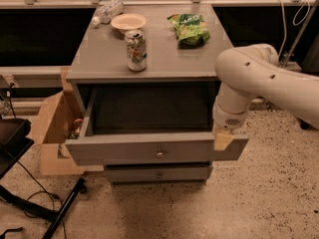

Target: Open top drawer

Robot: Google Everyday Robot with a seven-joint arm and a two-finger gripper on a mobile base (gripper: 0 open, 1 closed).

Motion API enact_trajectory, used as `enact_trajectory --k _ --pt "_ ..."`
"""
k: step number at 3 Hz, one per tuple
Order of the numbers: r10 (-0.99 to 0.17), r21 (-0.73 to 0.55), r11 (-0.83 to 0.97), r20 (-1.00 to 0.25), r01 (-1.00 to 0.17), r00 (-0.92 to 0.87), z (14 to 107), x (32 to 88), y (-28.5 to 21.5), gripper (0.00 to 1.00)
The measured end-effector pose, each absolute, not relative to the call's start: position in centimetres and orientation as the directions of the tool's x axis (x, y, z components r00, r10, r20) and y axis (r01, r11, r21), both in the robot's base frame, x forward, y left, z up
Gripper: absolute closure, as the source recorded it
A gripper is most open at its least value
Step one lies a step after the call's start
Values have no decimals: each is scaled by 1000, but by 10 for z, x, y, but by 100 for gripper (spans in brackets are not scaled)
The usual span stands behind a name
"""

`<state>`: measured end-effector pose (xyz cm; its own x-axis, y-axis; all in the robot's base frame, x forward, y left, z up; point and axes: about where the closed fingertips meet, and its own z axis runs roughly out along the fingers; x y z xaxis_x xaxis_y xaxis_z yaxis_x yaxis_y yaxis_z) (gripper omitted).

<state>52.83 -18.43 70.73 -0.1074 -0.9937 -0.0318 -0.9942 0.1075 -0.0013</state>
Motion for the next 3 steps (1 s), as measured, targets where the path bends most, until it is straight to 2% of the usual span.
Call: enact_trajectory --k 1,3 --pt "-994 0 107 -31 -994 -107 706 528 -184 1" --pt "-993 7 106 -42 -994 -107 704 528 -184 0"
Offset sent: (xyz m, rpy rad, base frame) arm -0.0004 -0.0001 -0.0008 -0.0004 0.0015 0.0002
